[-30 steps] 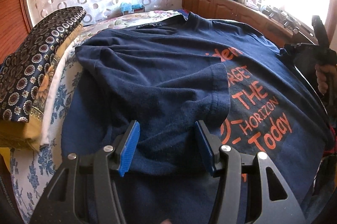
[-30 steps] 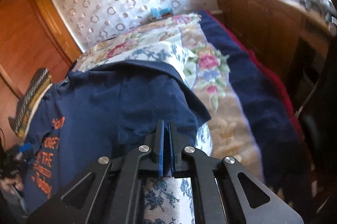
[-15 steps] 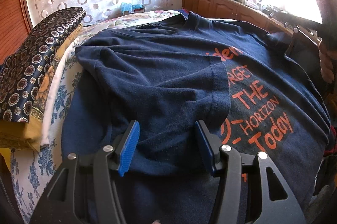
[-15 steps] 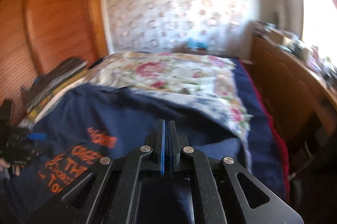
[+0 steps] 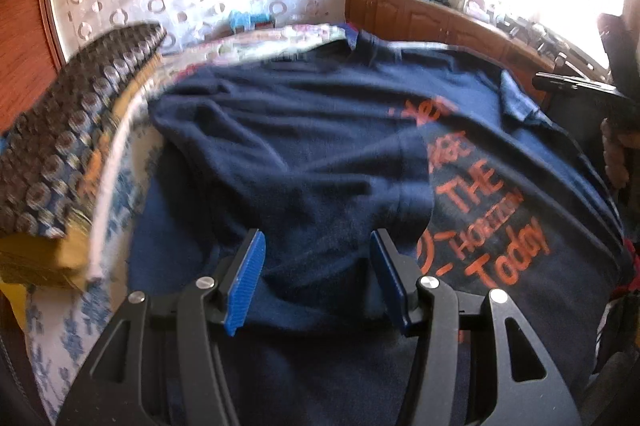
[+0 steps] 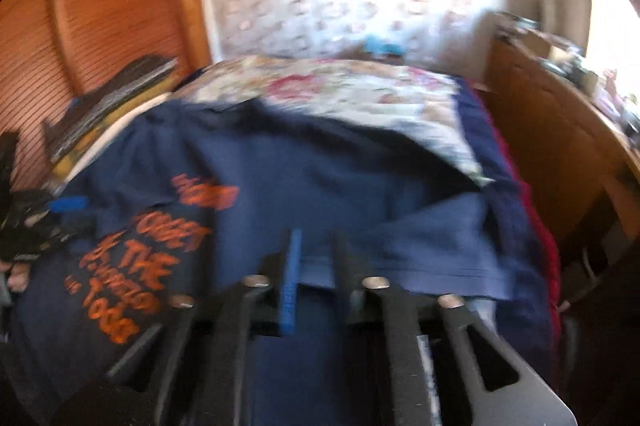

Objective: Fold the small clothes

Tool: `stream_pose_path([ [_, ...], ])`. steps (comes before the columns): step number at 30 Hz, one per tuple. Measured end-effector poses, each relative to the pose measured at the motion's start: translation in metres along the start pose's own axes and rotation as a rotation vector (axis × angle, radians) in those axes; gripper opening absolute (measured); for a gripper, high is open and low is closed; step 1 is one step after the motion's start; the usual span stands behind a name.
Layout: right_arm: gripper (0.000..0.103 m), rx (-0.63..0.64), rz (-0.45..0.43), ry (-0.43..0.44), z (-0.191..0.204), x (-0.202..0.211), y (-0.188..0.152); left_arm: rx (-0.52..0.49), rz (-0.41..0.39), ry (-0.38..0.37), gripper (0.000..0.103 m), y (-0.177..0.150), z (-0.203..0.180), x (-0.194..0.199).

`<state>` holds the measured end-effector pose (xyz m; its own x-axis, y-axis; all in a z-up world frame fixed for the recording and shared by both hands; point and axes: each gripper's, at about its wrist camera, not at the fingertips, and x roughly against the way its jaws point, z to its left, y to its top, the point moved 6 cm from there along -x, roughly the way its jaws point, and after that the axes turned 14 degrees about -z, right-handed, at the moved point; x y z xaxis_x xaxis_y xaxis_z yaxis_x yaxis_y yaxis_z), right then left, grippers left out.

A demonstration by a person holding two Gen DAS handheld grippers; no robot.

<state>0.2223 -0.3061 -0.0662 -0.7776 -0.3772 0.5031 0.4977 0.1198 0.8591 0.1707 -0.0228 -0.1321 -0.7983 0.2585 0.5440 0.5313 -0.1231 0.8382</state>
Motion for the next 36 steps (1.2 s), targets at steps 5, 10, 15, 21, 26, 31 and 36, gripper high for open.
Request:
stream_pose_path([
  [5, 0.055, -0.108, -0.018, -0.135, -0.079, 0.007, 0.004, -0.007, -0.084, -0.022, 0.054, 0.038, -0.004, 0.018],
  [10, 0.055, -0.206, 0.04, -0.161, -0.131, -0.009, -0.015, -0.022, -0.112, -0.05, 0.054, 0.061, -0.014, 0.015],
  [15, 0.055, -0.242, 0.062, -0.13, -0.148, -0.025, -0.025, -0.014, -0.121, -0.098, 0.054, 0.069, -0.026, 0.003],
  [21, 0.055, -0.325, 0.086, -0.043, -0.168, -0.041, -0.035, -0.012, -0.088, -0.148, 0.054, 0.064, -0.038, -0.011],
  [26, 0.038, -0.384, 0.075, 0.039, -0.167, -0.043, -0.035, -0.007, -0.071, -0.16, 0.054, 0.06, -0.041, -0.017],
  [31, 0.001, -0.286, 0.039, 0.021, -0.154, -0.026, -0.014, -0.012, -0.084, -0.157, 0.054, 0.063, -0.038, -0.015],
  [36, 0.0, -0.215, -0.006, 0.057, -0.124, -0.012, 0.026, 0.001, -0.105, -0.142, 0.054, 0.064, -0.027, -0.008],
])
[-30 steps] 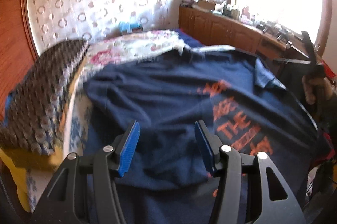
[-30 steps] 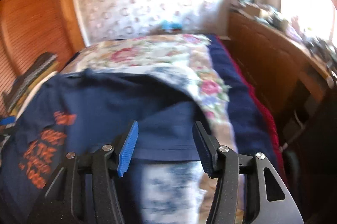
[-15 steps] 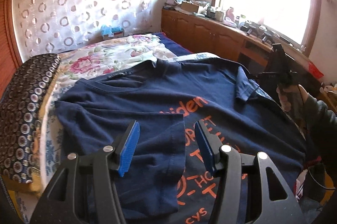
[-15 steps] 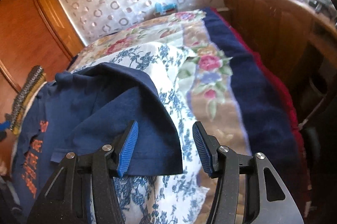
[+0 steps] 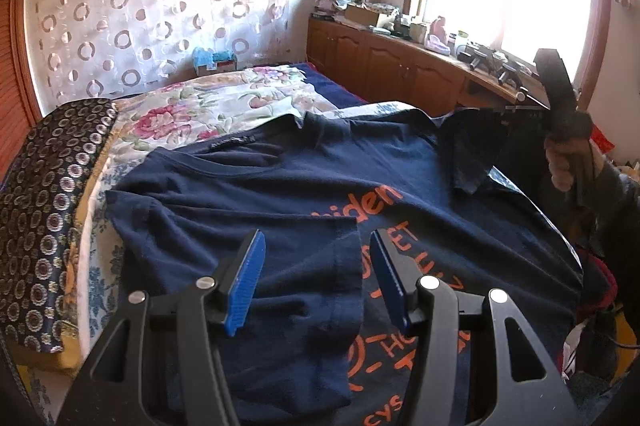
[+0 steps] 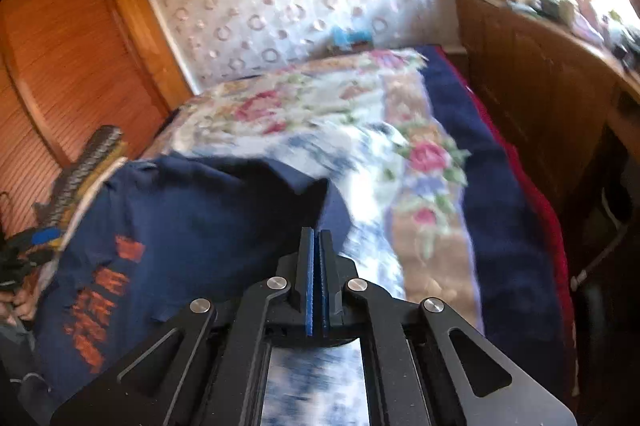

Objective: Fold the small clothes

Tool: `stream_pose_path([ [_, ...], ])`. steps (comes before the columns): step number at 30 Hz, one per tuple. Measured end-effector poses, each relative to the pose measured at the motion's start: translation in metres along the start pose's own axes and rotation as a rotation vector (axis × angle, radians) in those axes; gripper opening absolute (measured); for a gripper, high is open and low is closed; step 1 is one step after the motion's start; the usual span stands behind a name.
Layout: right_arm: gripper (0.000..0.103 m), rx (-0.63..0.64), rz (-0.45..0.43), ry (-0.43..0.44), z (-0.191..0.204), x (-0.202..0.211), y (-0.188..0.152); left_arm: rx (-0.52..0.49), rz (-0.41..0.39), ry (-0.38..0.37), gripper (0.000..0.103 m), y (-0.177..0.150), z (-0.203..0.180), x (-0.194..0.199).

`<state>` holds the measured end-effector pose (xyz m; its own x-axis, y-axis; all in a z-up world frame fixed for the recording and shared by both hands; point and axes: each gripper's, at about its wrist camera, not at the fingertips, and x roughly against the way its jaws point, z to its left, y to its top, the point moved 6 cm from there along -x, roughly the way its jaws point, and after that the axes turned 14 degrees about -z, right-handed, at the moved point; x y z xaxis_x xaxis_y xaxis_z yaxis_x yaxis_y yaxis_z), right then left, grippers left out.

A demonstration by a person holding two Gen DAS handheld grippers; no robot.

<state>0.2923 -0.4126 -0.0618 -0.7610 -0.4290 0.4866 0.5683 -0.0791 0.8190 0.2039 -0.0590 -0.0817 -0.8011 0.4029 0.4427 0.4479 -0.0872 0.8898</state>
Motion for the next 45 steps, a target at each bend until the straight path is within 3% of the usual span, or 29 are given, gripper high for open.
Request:
stream_pose_path([
  [8, 0.0, 0.116, 0.021, 0.153, 0.119, -0.05, 0.044, 0.019, -0.017, 0.038, 0.054, 0.001, 0.021, 0.01],
  [9, 0.006, 0.14, 0.011, 0.139, 0.129, -0.054, 0.05, 0.024, -0.018, 0.042, 0.054, 0.001, 0.023, 0.011],
  [10, 0.021, 0.16, 0.007, 0.119, 0.132, -0.057, 0.052, 0.025, -0.018, 0.042, 0.054, 0.0, 0.024, 0.011],
  [12, 0.034, 0.202, -0.004, 0.084, 0.131, -0.056, 0.052, 0.023, -0.018, 0.041, 0.054, -0.001, 0.024, 0.011],
  [17, 0.035, 0.25, 0.07, -0.113, 0.084, -0.062, 0.028, 0.03, -0.014, 0.032, 0.054, -0.004, 0.024, 0.009],
  [19, 0.046, 0.268, 0.096, -0.183, 0.069, -0.064, 0.018, 0.028, -0.01, 0.025, 0.054, -0.005, 0.022, 0.007],
  [21, 0.049, 0.289, 0.118, -0.234, 0.059, -0.063, 0.009, 0.023, -0.006, 0.022, 0.054, -0.007, 0.019, 0.006],
  [26, 0.046, 0.314, 0.206, -0.305, 0.04, -0.068, -0.013, 0.018, 0.0, 0.021, 0.054, -0.01, 0.018, 0.005],
  [28, 0.0, 0.333, 0.242, -0.303, 0.037, -0.072, -0.021, 0.022, 0.003, 0.022, 0.055, -0.011, 0.019, 0.004],
  [34, 0.0, 0.286, 0.213, -0.128, 0.079, -0.079, -0.006, 0.033, -0.003, 0.035, 0.054, -0.011, 0.024, 0.008],
  [37, 0.001, 0.186, 0.158, 0.008, 0.11, -0.087, 0.017, 0.031, -0.002, 0.039, 0.054, -0.009, 0.023, 0.007],
  [39, 0.002, 0.162, 0.11, 0.034, 0.123, -0.092, 0.032, 0.026, 0.004, 0.041, 0.054, -0.007, 0.02, 0.002],
  [41, 0.032, 0.206, 0.086, 0.0, 0.129, -0.096, 0.037, 0.016, 0.011, 0.042, 0.054, -0.005, 0.017, -0.003],
  [42, 0.063, 0.209, 0.076, 0.001, 0.13, -0.095, 0.038, 0.008, 0.014, 0.042, 0.054, -0.005, 0.015, -0.005],
  [45, 0.066, 0.207, 0.064, -0.008, 0.119, -0.088, 0.036, 0.006, 0.015, 0.032, 0.054, -0.001, 0.011, -0.01],
])
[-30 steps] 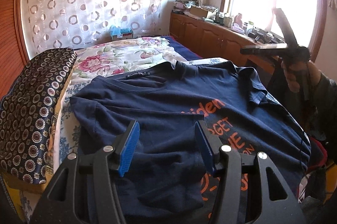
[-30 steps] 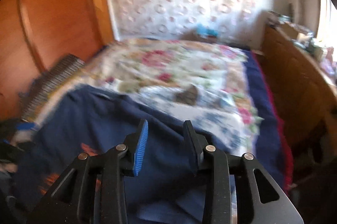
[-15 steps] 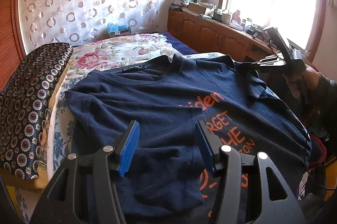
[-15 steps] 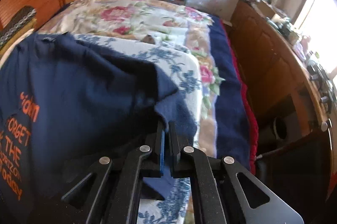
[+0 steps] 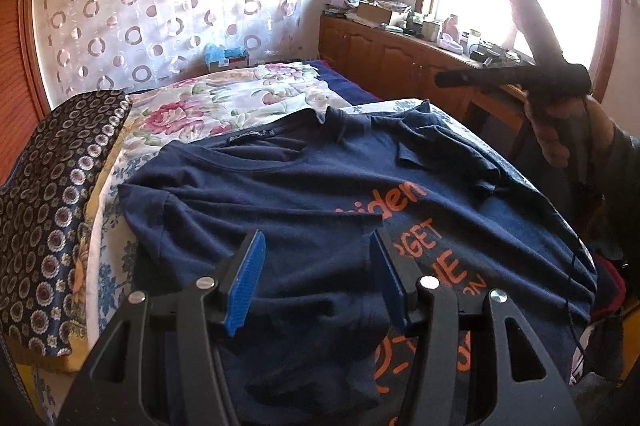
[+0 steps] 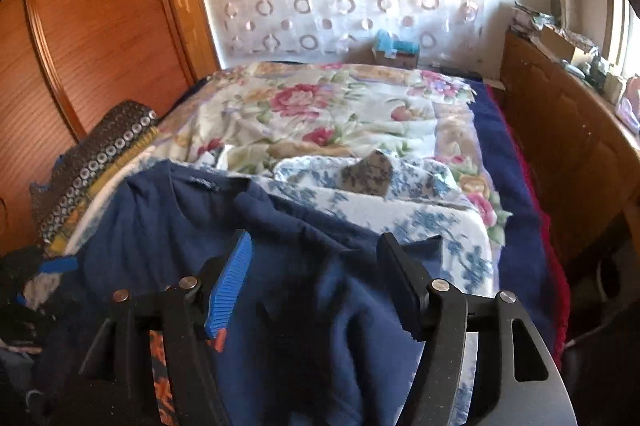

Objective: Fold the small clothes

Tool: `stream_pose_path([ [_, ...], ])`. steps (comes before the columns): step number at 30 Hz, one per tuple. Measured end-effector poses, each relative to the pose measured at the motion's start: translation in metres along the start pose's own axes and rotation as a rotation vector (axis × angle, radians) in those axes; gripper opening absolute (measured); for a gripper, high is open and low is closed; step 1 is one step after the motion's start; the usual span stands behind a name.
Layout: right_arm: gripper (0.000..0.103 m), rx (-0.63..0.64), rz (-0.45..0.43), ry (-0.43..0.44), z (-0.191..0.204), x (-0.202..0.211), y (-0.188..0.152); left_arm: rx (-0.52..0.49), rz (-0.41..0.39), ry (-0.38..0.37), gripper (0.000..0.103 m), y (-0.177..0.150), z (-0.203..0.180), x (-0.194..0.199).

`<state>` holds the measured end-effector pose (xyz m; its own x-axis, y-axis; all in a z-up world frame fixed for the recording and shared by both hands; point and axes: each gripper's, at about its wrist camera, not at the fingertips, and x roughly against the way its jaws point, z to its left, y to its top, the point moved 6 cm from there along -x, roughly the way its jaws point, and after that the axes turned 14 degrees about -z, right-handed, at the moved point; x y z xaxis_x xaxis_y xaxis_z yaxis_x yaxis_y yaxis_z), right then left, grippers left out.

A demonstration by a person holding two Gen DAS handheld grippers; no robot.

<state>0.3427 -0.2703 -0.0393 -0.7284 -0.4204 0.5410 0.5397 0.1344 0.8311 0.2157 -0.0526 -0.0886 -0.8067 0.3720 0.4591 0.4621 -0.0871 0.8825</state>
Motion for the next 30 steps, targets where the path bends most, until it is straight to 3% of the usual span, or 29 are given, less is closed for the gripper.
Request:
stream_pose_path([
  [6, 0.066, 0.043, 0.026, -0.081, -0.024, 0.027, -0.029, 0.003, 0.013, -0.076, 0.054, 0.016, -0.02, -0.023],
  [10, 0.066, 0.02, 0.062, -0.107, -0.038, 0.055, -0.072, -0.025, 0.048, -0.156, 0.053, 0.028, -0.047, -0.057],
  [15, 0.066, 0.0, 0.097, -0.102, -0.037, 0.075, -0.114, -0.06, 0.125, -0.224, 0.041, 0.034, -0.076, -0.109],
  [20, 0.066, -0.011, 0.116, -0.151, -0.04, 0.075, -0.142, -0.11, 0.209, -0.208, 0.04, 0.028, -0.094, -0.155],
  [25, 0.067, -0.004, 0.099, -0.169, -0.042, 0.074, -0.144, -0.131, 0.246, -0.213, 0.04, 0.026, -0.107, -0.175],
  [26, 0.067, -0.007, 0.098, -0.168, -0.042, 0.074, -0.145, -0.143, 0.246, -0.219, 0.036, 0.027, -0.11, -0.177],
  [29, 0.067, -0.015, 0.096, -0.166, -0.045, 0.075, -0.147, -0.171, 0.247, -0.24, 0.001, 0.028, -0.117, -0.176],
  [30, 0.067, -0.011, 0.095, -0.166, -0.044, 0.075, -0.147, -0.185, 0.246, -0.245, 0.001, 0.028, -0.117, -0.175],
])
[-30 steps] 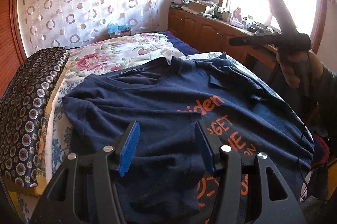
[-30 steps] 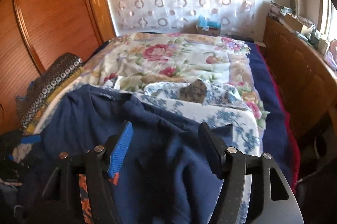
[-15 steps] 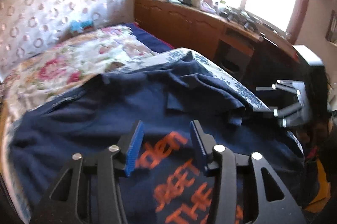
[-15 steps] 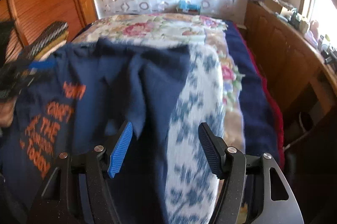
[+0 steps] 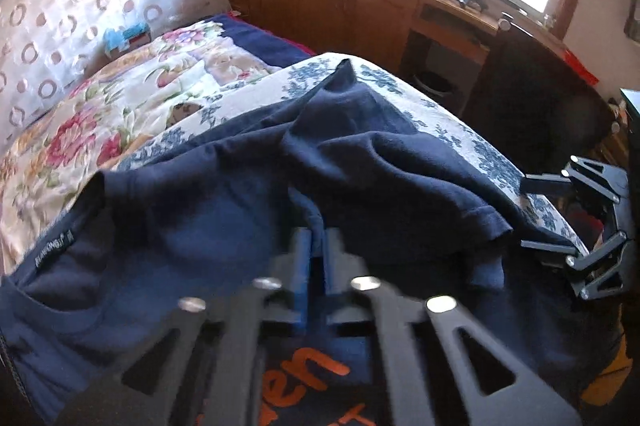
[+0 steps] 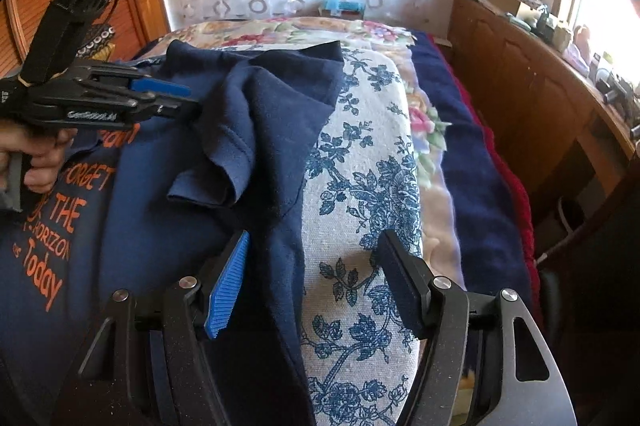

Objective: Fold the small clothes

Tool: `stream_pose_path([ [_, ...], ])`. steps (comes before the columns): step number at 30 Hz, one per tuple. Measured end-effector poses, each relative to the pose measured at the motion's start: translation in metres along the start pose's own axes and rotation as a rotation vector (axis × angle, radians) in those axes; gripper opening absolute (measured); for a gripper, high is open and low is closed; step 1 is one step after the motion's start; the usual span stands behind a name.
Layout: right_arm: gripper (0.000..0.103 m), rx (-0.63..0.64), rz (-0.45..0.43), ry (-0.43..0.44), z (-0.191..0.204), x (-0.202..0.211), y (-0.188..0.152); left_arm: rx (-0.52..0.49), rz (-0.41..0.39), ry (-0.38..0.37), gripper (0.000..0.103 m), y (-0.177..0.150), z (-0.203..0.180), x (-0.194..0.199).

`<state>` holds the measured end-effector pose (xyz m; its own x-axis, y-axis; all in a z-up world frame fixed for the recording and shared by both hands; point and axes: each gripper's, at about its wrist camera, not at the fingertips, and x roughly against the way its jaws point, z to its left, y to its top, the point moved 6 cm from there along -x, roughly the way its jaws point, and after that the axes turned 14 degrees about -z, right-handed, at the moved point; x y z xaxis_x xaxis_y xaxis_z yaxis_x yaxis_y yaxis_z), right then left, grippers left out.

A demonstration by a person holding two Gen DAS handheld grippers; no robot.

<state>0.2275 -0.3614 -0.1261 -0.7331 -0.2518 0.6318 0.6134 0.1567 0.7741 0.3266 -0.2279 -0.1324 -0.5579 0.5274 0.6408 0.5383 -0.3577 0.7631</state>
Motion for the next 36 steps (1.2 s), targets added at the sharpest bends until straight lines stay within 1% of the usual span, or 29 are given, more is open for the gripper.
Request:
stream_pose_path([
  [2, 0.068, -0.002, 0.0, 0.002, 0.0, 0.0, -0.001, -0.026, -0.025, 0.02, 0.001, 0.006, 0.005, 0.011],
  [5, 0.068, -0.008, -0.001, 0.006, -0.001, 0.0, -0.001, -0.009, -0.071, 0.073, 0.001, 0.019, 0.028, 0.033],
  [8, 0.068, -0.009, -0.001, 0.006, -0.001, 0.0, -0.001, 0.001, -0.099, 0.107, 0.002, 0.026, 0.048, 0.047],
  [10, 0.068, -0.008, -0.001, 0.005, -0.001, 0.0, -0.001, 0.001, -0.129, 0.131, 0.007, 0.032, 0.059, 0.06],
  [12, 0.068, -0.008, -0.001, 0.005, -0.002, 0.0, -0.001, 0.014, -0.142, 0.133, 0.021, 0.032, 0.068, 0.074],
  [14, 0.068, -0.004, 0.0, 0.005, -0.003, 0.001, -0.001, 0.02, -0.141, 0.132, 0.028, 0.028, 0.075, 0.086],
  [15, 0.068, 0.0, 0.002, 0.008, -0.003, 0.001, -0.001, 0.021, -0.144, 0.152, 0.036, 0.025, 0.081, 0.095],
  [17, 0.068, 0.005, 0.002, 0.024, -0.003, 0.002, 0.004, 0.022, -0.158, 0.227, 0.04, 0.013, 0.098, 0.115],
  [18, 0.068, 0.0, -0.011, 0.042, -0.003, 0.003, 0.01, 0.029, -0.157, 0.241, 0.042, 0.008, 0.103, 0.121],
  [21, 0.068, -0.007, -0.048, 0.067, -0.006, 0.001, 0.035, 0.1, -0.132, 0.27, 0.045, -0.018, 0.128, 0.141],
  [24, 0.068, 0.0, -0.057, 0.091, -0.006, -0.018, 0.06, 0.143, -0.095, 0.36, 0.048, -0.047, 0.155, 0.158],
  [25, 0.068, 0.006, -0.051, 0.095, -0.007, -0.03, 0.068, 0.152, -0.082, 0.374, 0.048, -0.053, 0.161, 0.16],
  [29, 0.068, 0.031, -0.014, 0.101, -0.005, -0.072, 0.083, 0.192, -0.016, 0.457, 0.048, -0.083, 0.185, 0.164],
  [32, 0.068, 0.047, 0.014, 0.095, -0.005, -0.097, 0.086, 0.233, 0.005, 0.476, 0.048, -0.093, 0.196, 0.161],
  [36, 0.069, 0.061, 0.027, 0.083, -0.007, -0.113, 0.086, 0.233, 0.03, 0.515, 0.048, -0.099, 0.204, 0.15],
])
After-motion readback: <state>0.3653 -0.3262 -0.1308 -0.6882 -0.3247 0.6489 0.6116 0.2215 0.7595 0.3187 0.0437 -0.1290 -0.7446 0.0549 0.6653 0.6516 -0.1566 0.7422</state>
